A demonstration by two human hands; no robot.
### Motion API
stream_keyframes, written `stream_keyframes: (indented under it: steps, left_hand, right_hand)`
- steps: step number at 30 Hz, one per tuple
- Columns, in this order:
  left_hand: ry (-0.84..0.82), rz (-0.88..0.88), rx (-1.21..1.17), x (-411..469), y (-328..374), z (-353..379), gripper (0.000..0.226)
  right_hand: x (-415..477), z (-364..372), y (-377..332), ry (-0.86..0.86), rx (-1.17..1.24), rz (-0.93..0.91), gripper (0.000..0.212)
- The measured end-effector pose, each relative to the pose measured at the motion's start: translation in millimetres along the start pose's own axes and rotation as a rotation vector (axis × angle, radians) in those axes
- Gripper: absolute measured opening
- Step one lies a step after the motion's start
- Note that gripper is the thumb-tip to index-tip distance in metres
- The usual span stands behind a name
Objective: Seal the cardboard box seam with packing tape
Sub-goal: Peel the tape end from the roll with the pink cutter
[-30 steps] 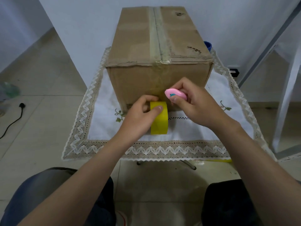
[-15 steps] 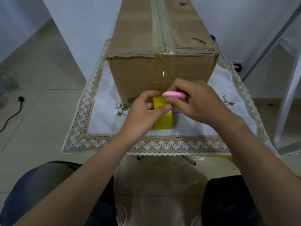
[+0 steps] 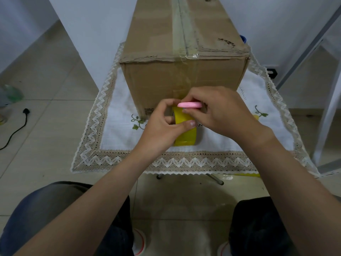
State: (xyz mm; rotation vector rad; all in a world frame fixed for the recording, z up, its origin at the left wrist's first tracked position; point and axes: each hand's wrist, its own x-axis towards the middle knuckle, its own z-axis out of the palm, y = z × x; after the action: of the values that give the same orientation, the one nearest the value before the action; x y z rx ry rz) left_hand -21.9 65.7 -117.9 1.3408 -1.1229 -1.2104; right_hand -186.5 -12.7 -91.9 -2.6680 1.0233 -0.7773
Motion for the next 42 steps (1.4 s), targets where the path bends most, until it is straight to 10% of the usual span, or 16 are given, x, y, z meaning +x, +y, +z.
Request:
stream_keyframes:
  steps: [42]
  left_hand:
    - [0.042, -0.006, 0.003, -0.9, 3.8, 3.5, 0.049]
  right_hand:
    - [16.7, -13.3, -22.6, -0.122, -0.147, 0.219, 0.017]
